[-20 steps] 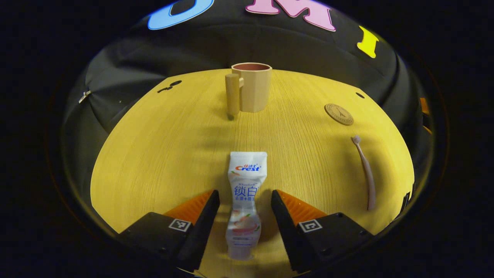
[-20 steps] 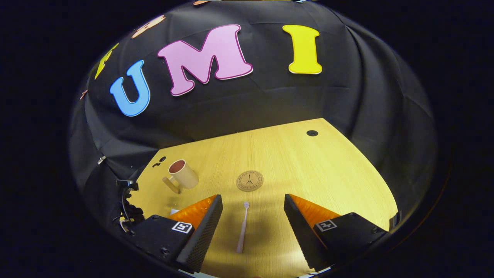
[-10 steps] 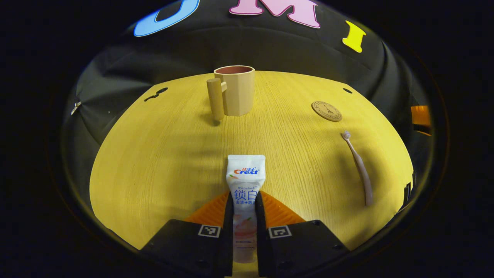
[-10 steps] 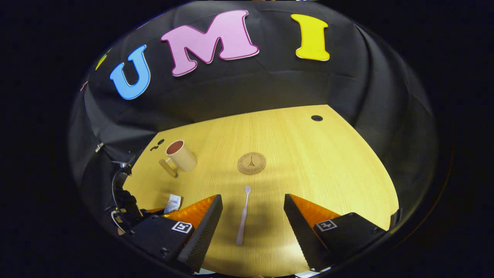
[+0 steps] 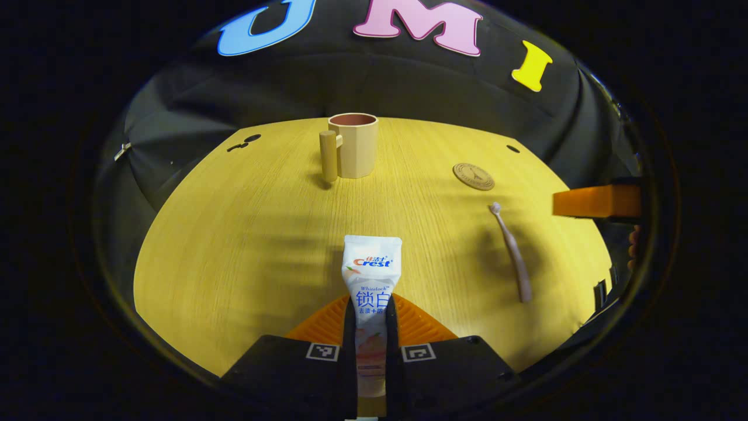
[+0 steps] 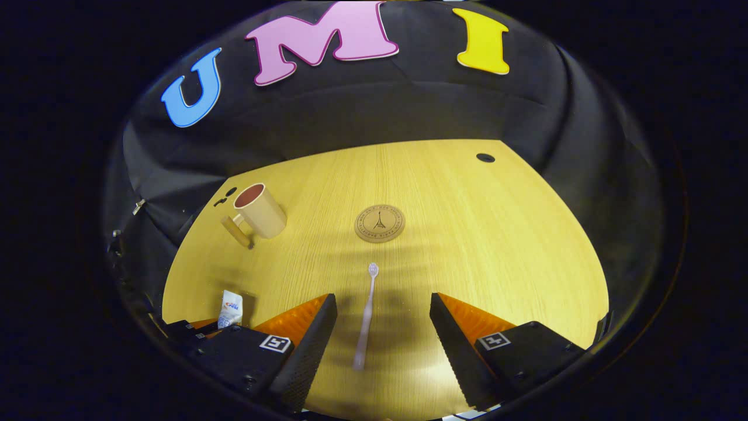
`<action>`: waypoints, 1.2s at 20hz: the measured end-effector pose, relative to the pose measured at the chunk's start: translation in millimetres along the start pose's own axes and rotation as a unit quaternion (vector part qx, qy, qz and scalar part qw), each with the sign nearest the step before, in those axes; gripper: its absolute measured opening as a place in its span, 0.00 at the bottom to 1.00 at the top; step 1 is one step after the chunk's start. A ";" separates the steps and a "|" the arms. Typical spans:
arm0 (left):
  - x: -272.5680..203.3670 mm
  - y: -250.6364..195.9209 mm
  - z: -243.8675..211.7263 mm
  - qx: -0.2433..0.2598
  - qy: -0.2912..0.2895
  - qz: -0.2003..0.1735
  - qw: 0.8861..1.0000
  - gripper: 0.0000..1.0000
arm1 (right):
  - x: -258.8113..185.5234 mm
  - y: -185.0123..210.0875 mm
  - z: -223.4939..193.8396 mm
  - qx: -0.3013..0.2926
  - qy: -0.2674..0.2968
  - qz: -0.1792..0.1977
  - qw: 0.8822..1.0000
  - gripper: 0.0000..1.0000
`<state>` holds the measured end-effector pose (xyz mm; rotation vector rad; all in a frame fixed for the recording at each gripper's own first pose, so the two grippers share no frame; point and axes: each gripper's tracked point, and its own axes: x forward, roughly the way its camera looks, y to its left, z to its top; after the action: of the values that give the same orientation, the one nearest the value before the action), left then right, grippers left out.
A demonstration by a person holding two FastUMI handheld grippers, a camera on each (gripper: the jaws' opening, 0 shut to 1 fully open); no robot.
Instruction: Put the toothbrush and toothpaste on the desktop into the cup, then pick up the cup and place it on the coaster on the desktop.
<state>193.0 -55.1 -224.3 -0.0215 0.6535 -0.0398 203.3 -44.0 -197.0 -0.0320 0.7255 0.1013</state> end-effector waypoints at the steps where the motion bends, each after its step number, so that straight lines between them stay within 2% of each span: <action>1: -8.2 0.5 -1.6 -0.007 0.000 0.001 1.000 0.24 | 4.8 0.7 -7.0 -0.002 0.012 -0.002 1.000 0.99; 8: -53.4 10.5 -2.6 -0.003 -0.031 0.023 0.999 0.24 | 39.6 2.3 -51.3 -0.006 0.080 -0.031 0.996 0.99; 9: -56.4 10.9 -5.3 -0.008 -0.029 0.023 0.999 0.29 | 42.7 2.9 -55.1 -0.004 0.086 -0.034 0.996 0.99; 10: -58.4 11.3 -6.4 -0.015 -0.028 0.022 0.999 0.24 | 44.9 2.5 -58.9 -0.004 0.092 -0.037 0.995 0.99; 13: -62.2 11.3 -10.5 -0.032 -0.027 0.018 0.999 0.24 | 52.7 1.4 -65.8 -0.016 0.103 -0.048 0.993 0.99; 17: -65.5 13.7 -15.1 -0.021 -0.025 0.020 0.999 0.24 | 57.8 3.7 -65.4 -0.031 0.102 -0.054 0.993 0.98; 20: -66.3 10.6 -15.7 -0.021 -0.028 0.012 0.999 0.24 | 60.6 -0.9 -62.9 -0.005 0.105 -0.073 0.992 0.93; 22: -66.2 9.9 -16.8 -0.028 -0.031 0.005 0.999 0.24 | 61.2 -5.5 -58.9 0.018 0.103 -0.091 0.990 0.71; 24: -67.3 11.6 -16.8 -0.036 -0.031 0.005 0.999 0.24 | 64.5 -5.0 -57.2 0.016 0.097 -0.091 0.991 0.36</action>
<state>129.8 -40.6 -197.2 -0.0890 0.5926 -0.0058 214.0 -47.3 -282.6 -0.0790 0.9153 -0.0894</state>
